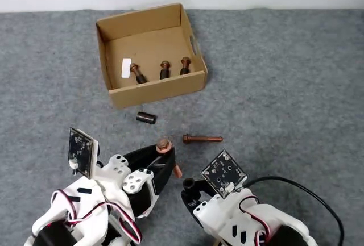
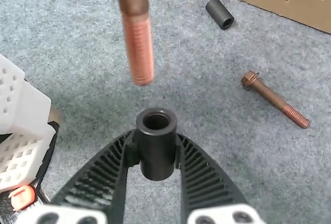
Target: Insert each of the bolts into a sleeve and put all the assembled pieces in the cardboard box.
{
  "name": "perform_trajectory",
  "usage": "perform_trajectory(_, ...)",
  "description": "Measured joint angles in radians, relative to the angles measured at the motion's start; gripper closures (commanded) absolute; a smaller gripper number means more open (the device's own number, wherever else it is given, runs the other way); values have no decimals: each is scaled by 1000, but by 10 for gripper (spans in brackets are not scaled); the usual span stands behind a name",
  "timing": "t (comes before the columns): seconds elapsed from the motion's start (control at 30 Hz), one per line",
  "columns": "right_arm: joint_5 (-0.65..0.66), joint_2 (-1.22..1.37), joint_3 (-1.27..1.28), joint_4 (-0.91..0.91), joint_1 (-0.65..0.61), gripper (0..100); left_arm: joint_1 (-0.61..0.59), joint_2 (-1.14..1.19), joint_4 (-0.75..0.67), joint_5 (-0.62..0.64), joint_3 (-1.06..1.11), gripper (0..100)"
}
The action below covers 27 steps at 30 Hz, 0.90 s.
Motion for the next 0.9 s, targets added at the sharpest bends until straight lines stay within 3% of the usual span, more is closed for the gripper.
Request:
perform_trajectory(0.27,0,0,0,0,0,990,77,0,0,52,0,996)
perform_trajectory(0.9,0,2,0,0,0,990,83,-6,-72,55,103,996)
